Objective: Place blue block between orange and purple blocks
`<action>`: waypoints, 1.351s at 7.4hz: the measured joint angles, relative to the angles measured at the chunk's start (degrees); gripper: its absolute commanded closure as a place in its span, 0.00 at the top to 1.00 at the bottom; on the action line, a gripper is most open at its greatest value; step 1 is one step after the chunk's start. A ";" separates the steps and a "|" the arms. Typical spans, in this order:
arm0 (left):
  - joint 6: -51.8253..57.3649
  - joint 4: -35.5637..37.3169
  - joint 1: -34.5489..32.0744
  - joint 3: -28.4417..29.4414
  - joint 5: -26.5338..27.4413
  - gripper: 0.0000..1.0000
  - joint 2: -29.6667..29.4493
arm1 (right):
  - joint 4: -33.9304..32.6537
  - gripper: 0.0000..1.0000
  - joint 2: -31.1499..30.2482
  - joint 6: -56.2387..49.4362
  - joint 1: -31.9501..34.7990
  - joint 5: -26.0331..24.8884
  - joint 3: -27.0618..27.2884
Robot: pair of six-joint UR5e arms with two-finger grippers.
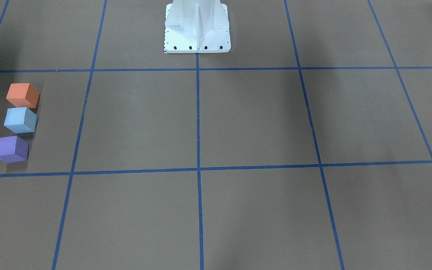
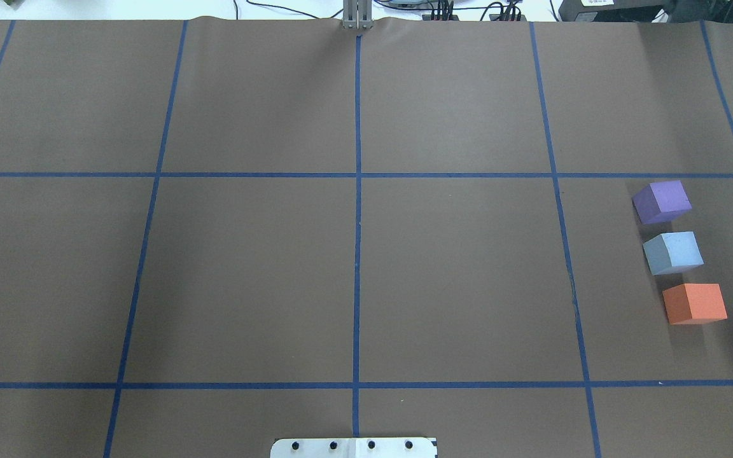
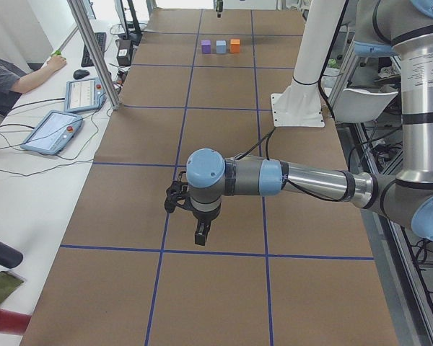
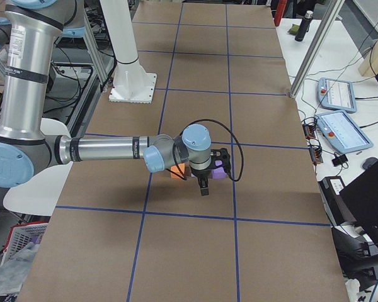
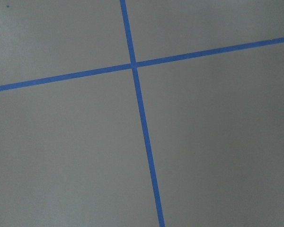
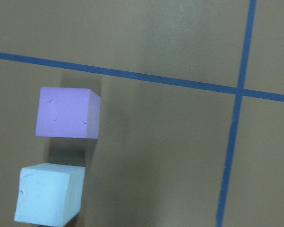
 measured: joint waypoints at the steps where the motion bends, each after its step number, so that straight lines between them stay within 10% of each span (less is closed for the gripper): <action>1: 0.04 0.00 -0.01 0.07 0.01 1.00 0.02 | -6.63 1.00 0.11 -6.20 3.33 -0.02 1.38; 10: 0.81 -0.65 0.07 0.53 -0.01 1.00 0.16 | -11.33 1.00 -0.76 -11.11 6.52 -0.12 1.89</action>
